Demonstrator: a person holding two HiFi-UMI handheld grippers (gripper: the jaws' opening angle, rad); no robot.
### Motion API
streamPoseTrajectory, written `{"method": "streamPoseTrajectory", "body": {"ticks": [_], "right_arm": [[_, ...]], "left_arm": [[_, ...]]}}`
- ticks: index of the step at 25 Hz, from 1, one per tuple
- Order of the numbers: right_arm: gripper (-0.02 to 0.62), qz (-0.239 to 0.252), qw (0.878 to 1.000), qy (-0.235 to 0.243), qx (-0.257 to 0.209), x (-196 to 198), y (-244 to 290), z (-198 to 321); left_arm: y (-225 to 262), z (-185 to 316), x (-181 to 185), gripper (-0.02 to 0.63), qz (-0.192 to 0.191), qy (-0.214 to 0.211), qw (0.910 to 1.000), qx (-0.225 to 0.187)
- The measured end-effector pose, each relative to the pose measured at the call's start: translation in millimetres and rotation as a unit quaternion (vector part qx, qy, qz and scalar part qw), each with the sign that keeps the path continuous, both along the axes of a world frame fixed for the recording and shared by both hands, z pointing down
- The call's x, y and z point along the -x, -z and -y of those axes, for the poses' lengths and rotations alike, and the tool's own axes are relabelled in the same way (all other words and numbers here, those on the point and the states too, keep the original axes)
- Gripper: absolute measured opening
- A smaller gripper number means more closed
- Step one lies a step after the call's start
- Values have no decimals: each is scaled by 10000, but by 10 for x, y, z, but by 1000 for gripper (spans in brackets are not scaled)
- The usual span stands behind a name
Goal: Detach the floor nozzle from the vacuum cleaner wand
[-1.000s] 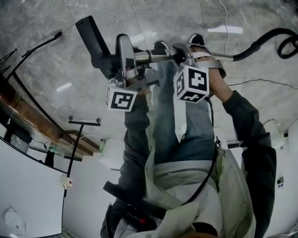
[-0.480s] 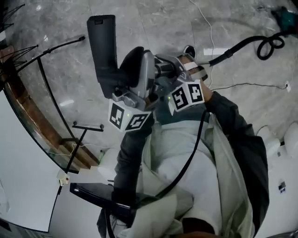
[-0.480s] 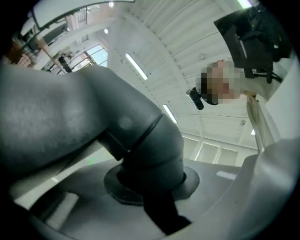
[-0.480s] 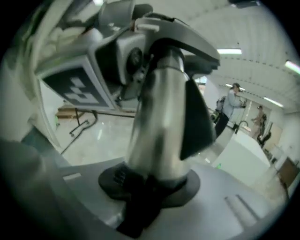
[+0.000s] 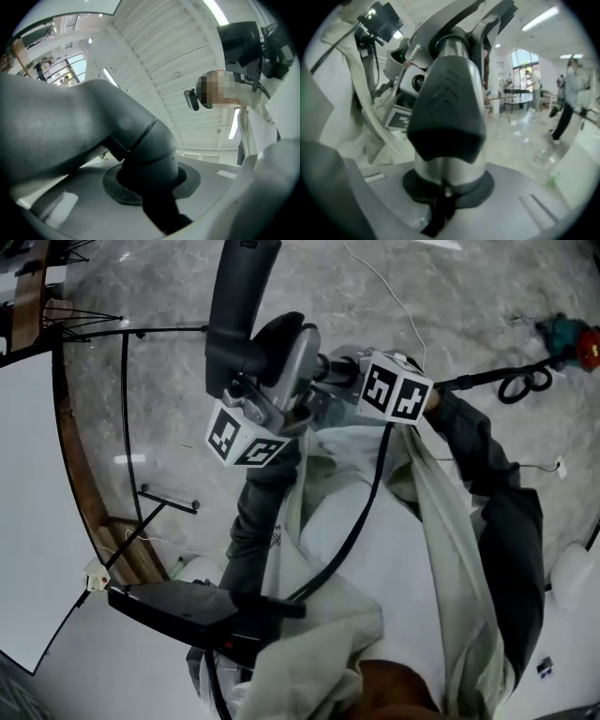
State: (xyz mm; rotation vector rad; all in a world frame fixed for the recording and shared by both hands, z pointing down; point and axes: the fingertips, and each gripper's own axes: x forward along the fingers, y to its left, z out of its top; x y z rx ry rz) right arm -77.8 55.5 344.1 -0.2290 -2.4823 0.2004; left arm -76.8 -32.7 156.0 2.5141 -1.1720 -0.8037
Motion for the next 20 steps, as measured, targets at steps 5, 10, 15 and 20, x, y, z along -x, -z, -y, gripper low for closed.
{"method": "streamPoseTrajectory", "body": {"ticks": [5,10,15,20], "right_arm": [[43,-359,9680,-1742,-1770,-103,340,529],[41,190,9893,-962,-1080,-282,554,322],[41,732,9885,1049,804,-580,672,-39],[35,141,9986,-490,-160,-506,364,442]], "left_arm": [[368,148,29,72,146,490,9980,374],[696,8,-484,72,430,-886,9937,-536],[724,65,-819,72,369,-1372,9885,-517],[362,421,-517,71,68,-254,9992,314]]}}
